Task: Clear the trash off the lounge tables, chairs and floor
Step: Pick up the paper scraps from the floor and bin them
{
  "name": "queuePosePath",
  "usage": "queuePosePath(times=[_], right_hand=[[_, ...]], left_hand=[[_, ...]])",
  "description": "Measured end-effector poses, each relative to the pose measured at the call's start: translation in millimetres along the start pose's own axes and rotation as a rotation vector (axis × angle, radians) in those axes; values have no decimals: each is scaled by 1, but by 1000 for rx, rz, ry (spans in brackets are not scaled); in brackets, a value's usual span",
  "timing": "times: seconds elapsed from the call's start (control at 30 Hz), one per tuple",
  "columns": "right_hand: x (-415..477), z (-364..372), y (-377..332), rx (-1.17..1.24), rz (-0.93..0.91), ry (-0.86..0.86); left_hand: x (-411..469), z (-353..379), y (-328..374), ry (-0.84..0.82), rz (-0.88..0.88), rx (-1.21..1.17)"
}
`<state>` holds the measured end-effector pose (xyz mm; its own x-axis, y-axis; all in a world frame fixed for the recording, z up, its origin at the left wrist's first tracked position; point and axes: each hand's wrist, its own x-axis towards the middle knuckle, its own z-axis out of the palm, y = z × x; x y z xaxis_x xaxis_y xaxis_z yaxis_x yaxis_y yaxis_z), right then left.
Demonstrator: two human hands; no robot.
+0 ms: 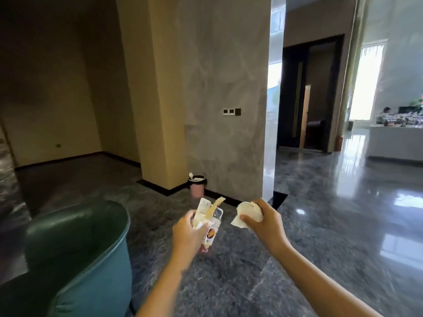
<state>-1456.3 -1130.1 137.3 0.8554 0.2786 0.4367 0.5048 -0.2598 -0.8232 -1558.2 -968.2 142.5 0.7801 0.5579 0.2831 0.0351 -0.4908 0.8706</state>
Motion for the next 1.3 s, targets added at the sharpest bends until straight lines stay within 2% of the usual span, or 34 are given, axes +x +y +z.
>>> queuePosePath(times=[0.23, 0.57, 0.77, 0.97, 1.2, 1.3], right_hand=[[204, 59, 71, -38, 28, 31], [515, 206, 224, 63, 55, 57], [702, 311, 259, 95, 67, -47], [855, 439, 316, 90, 58, -194], [1056, 566, 377, 152, 121, -175], [1138, 601, 398, 52, 118, -142]], left_hand=[[225, 67, -28, -37, 18, -1], [571, 162, -141, -7, -41, 44], [763, 158, -184, 97, -88, 85], [929, 157, -270, 208, -179, 39], [1170, 177, -365, 187, -233, -17], [1270, 184, -377, 191, -209, -15]])
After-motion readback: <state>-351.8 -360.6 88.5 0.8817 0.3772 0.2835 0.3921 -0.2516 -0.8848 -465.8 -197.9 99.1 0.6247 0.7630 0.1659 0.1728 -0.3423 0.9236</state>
